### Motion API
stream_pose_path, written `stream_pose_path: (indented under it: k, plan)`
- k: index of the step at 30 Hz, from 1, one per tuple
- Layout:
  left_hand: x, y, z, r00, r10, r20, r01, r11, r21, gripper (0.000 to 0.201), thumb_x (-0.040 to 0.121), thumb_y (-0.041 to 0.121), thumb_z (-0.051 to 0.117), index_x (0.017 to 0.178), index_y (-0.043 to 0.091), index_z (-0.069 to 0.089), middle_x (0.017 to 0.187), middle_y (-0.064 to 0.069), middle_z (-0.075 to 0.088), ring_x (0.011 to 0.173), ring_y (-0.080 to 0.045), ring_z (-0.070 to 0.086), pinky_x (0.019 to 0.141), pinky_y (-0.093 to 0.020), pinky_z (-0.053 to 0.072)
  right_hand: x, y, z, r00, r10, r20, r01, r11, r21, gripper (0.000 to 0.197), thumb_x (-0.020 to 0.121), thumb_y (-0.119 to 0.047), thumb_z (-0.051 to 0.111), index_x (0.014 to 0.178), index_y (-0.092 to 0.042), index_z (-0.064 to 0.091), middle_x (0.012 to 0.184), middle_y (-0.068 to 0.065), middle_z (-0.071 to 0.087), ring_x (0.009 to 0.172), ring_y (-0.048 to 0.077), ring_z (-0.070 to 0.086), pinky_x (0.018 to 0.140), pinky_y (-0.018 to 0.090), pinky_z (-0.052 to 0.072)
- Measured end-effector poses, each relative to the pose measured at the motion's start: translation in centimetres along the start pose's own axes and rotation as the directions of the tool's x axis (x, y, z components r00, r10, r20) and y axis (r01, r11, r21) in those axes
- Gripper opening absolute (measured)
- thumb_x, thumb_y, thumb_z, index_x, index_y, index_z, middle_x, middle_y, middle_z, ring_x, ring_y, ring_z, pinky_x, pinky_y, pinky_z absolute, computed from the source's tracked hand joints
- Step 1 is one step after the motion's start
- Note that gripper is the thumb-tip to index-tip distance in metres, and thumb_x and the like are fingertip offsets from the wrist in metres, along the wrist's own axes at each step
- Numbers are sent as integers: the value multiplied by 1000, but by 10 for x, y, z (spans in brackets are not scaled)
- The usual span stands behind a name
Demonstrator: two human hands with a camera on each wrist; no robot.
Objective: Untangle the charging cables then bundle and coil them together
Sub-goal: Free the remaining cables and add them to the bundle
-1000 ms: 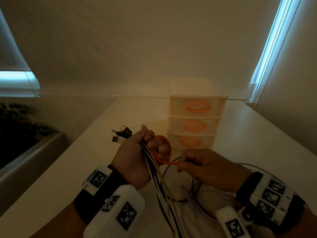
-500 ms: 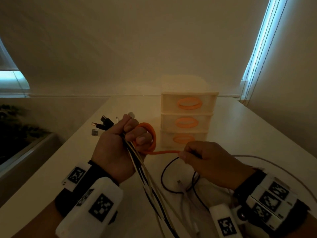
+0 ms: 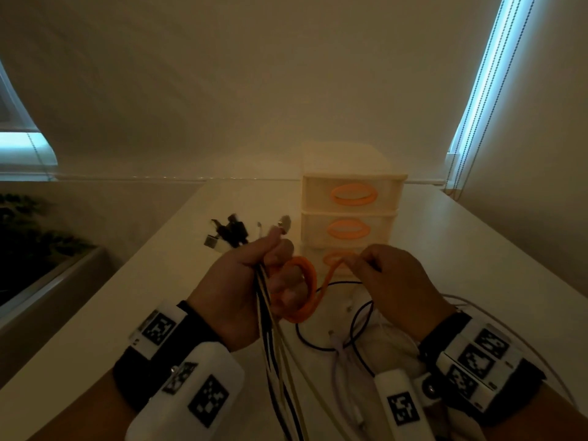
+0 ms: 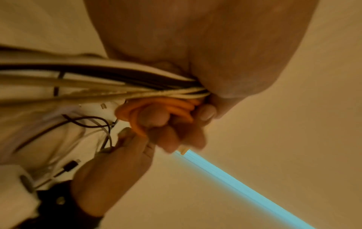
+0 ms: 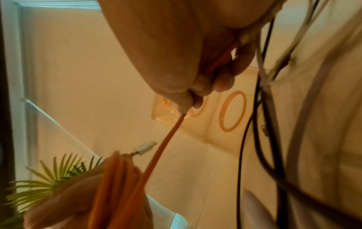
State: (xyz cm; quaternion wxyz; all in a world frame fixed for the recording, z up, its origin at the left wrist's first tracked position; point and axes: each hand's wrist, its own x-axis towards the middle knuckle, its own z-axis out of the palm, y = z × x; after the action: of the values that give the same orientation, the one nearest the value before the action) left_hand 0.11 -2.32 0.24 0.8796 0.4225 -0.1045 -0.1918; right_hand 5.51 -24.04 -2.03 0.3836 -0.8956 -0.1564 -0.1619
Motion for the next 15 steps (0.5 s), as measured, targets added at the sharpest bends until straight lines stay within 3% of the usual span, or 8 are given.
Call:
stream_pose_path:
  k: [2, 4, 6, 8, 9, 11, 13, 15]
  plan:
    - [0, -9, 8, 996, -83, -13, 84, 983, 165, 44, 101, 40, 38, 66, 15, 39, 68, -16, 62, 57, -27, 57, 56, -32, 39, -1, -8, 1, 998, -55, -28, 59, 986, 157, 20, 97, -32, 59, 85, -18, 67, 81, -3, 69, 64, 6, 57, 61, 25, 47]
    - [2, -16, 14, 992, -113, -49, 121, 969, 213, 46, 103, 40, 36, 65, 13, 39, 90, -25, 68, 72, -31, 64, 68, -37, 49, -7, -22, 1, 996, -85, -34, 91, 928, 360, 9, 96, -16, 62, 90, -14, 68, 74, -4, 69, 60, 3, 59, 58, 19, 48]
    - [5, -19, 18, 989, -36, -141, 51, 993, 104, 48, 103, 40, 37, 65, 11, 41, 83, -20, 63, 74, -30, 65, 80, -40, 51, -14, -31, 3, 989, -149, 6, 128, 870, 476, 8, 94, -8, 64, 91, -12, 71, 72, -1, 71, 64, 7, 67, 60, 20, 53]
    - [9, -18, 16, 970, 81, -231, -86, 996, -9, 48, 103, 41, 37, 66, 11, 41, 76, -14, 61, 70, -27, 65, 79, -40, 48, -17, -31, 5, 968, -246, 47, 198, 869, 453, 14, 93, -9, 64, 96, -18, 75, 82, -1, 75, 73, 9, 70, 69, 21, 55]
    - [9, -16, 15, 958, 122, -259, -140, 989, -52, 49, 103, 43, 36, 66, 12, 41, 82, -16, 65, 73, -28, 66, 78, -40, 47, -17, -30, 5, 954, -284, 93, 218, 875, 433, 17, 94, -10, 64, 98, -22, 77, 86, -2, 75, 76, 9, 69, 71, 22, 55]
    - [10, -13, 10, 942, 144, -303, -201, 966, -166, 51, 104, 44, 37, 65, 12, 42, 88, -19, 68, 82, -33, 69, 83, -41, 49, -18, -26, 6, 928, -283, 241, 183, 913, 365, 17, 95, -19, 63, 87, -29, 75, 77, -7, 70, 69, 7, 64, 68, 22, 52]
    - [11, -12, 5, 943, 131, -307, -213, 943, -255, 50, 103, 45, 40, 64, 13, 42, 73, -11, 57, 74, -31, 62, 77, -38, 47, -19, -24, 7, 895, -258, 365, 175, 954, 244, 17, 96, -29, 60, 82, -26, 70, 66, -13, 61, 61, 2, 56, 61, 17, 45]
    - [11, -13, 5, 951, 126, -281, -195, 952, -235, 49, 102, 46, 41, 65, 14, 40, 67, -7, 42, 68, -26, 51, 68, -34, 41, -19, -22, 5, 871, -275, 406, 224, 960, 168, 19, 98, -34, 56, 84, -27, 66, 65, -17, 55, 60, 2, 50, 58, 17, 41]
